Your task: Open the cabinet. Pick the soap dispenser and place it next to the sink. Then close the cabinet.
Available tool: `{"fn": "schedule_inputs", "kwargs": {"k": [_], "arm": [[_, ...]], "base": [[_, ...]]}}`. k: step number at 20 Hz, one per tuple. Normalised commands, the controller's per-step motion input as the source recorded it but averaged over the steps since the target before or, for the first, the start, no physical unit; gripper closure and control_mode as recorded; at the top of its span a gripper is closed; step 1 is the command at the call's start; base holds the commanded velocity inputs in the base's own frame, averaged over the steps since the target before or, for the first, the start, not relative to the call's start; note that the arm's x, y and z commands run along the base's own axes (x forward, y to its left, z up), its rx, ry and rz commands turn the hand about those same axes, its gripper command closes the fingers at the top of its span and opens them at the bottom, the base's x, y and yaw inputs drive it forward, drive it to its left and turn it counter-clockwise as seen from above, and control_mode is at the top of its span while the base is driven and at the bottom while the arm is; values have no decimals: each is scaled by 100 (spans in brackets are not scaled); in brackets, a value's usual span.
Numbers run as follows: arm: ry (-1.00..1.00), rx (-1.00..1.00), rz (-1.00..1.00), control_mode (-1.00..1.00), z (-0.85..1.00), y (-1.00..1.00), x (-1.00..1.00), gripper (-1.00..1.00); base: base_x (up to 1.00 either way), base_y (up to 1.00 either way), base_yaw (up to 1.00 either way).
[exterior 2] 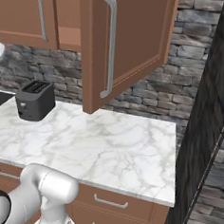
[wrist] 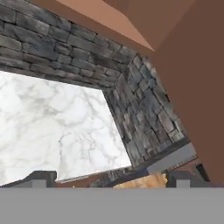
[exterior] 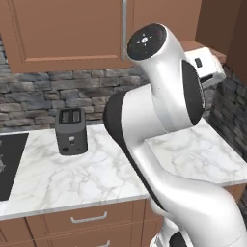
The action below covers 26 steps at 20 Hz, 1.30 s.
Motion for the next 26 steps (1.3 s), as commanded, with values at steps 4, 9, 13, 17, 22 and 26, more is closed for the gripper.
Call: {"fn": "schedule_inputs", "kwargs": {"k": [4, 9, 13, 17, 22, 26], "arm": [[-26, 0, 17, -100, -86, 49, 27, -100], [-30, 11, 14, -100, -7, 36, 8, -100], [-2, 16, 16, -100, 58, 6, 4, -100], [18, 21, 25, -100, 51, -8, 11, -100], [33, 12, 29, -100, 14, -4, 3, -100], [26, 3, 27, -100, -17, 0, 34, -100]], "base": [[0, 0, 0], [0, 0, 0], [0, 0, 0], [0, 0, 0], [0, 0, 0], [0, 0, 0]]}}
